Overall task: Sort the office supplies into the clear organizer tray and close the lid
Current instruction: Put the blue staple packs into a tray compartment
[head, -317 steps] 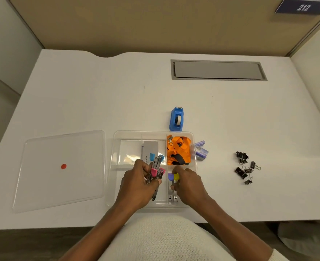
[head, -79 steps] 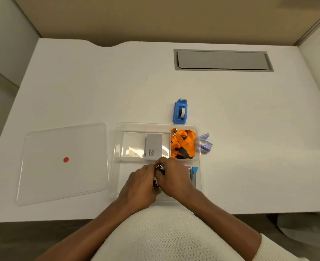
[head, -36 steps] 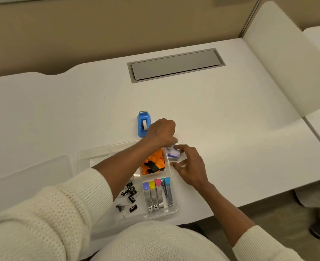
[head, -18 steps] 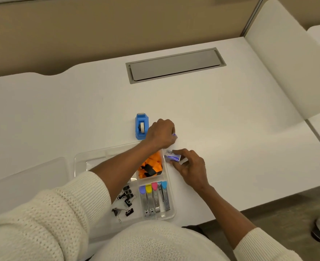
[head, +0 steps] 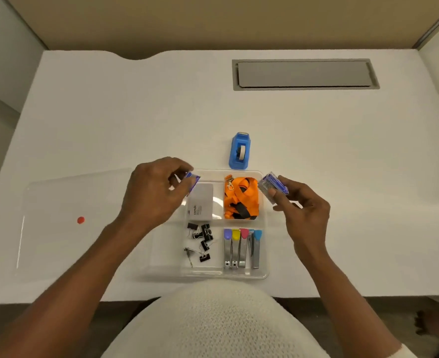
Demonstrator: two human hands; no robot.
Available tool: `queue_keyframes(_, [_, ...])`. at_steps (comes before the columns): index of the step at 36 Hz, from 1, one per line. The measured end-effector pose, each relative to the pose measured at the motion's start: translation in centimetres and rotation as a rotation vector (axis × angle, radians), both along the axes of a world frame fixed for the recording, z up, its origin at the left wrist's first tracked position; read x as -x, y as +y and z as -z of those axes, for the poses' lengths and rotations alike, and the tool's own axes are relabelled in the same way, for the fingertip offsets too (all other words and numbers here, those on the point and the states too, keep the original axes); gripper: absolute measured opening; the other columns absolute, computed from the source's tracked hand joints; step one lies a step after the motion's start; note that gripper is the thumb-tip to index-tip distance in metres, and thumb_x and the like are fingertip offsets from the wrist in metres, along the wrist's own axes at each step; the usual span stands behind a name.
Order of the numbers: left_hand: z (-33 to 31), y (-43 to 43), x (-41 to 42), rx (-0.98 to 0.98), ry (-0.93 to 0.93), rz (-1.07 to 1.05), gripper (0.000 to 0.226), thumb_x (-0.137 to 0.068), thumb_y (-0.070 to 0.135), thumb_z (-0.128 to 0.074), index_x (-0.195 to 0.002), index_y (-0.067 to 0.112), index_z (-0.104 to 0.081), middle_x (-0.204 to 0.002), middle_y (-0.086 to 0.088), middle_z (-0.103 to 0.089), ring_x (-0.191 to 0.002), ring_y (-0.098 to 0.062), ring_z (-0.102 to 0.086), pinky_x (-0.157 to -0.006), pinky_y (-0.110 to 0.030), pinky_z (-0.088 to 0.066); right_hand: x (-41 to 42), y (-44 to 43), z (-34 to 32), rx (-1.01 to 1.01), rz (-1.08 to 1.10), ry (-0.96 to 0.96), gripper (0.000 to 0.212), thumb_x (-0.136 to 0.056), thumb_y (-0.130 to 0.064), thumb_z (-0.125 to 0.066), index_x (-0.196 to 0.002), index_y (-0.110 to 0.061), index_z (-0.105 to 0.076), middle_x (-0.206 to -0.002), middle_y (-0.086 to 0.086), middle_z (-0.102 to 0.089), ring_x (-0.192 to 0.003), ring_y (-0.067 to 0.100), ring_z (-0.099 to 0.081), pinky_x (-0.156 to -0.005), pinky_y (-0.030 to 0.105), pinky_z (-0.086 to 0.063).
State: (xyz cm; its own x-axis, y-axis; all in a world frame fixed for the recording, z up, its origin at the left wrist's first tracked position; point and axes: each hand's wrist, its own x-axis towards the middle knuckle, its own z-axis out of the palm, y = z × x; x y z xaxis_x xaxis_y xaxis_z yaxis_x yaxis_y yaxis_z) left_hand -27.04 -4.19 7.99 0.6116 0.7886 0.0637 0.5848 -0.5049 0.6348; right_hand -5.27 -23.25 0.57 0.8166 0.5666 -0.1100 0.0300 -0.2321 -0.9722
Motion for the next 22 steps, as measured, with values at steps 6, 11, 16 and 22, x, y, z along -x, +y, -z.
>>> queue_keyframes(6, [3.1, -2.9, 9.3, 0.066, 0.185, -0.068, 0.021, -0.084, 0.023, -0.084, -0.104, 0.024, -0.075, -0.08, 0.014, -0.071, -0.069, -0.006, -0.068, -0.067, -0.035, -0.062, 4.6, 2.2, -2.0, -0.016, -0.218, 0.096, 0.024, -0.085, -0.019, -0.083, -0.109, -0.024, -0.08, -0.098, -0.007, -0.079, -0.089, 0.015, -0.071, -0.074, 0.024, -0.061])
queue_keyframes(11, [6.2, -5.5, 11.7, -0.078, 0.352, 0.112, 0.021, -0.076, 0.025, -0.091, -0.092, 0.025, -0.077, -0.074, 0.01, -0.069, -0.064, -0.011, -0.062, -0.053, -0.028, -0.053, 8.8, 3.6, -1.2, 0.019, -0.371, 0.134, 0.028, -0.085, -0.019, -0.084, -0.113, -0.019, -0.079, -0.102, -0.005, -0.079, -0.089, 0.024, -0.074, -0.069, 0.037, -0.065])
queue_keyframes(16, [8.5, -5.6, 12.0, -0.205, 0.436, 0.305, 0.025, -0.064, 0.02, -0.098, -0.083, 0.026, -0.082, -0.073, 0.011, -0.074, -0.067, -0.016, -0.064, -0.056, -0.028, -0.051, 11.6, 4.4, 0.1, 0.08, -0.447, 0.045, 0.028, -0.085, -0.026, -0.083, -0.113, -0.022, -0.079, -0.103, -0.013, -0.077, -0.091, 0.019, -0.069, -0.066, 0.04, -0.065])
queue_keyframes(22, [9.6, -5.3, 11.6, -0.209, 0.585, 0.373, 0.022, -0.059, 0.028, -0.098, -0.073, 0.031, -0.081, -0.064, 0.013, -0.072, -0.063, -0.012, -0.06, -0.061, -0.026, -0.046, 13.2, 4.7, 0.7, 0.112, -0.479, 0.008, 0.03, -0.084, -0.025, -0.083, -0.114, -0.019, -0.078, -0.099, -0.009, -0.076, -0.087, 0.012, -0.065, -0.059, 0.021, -0.059])
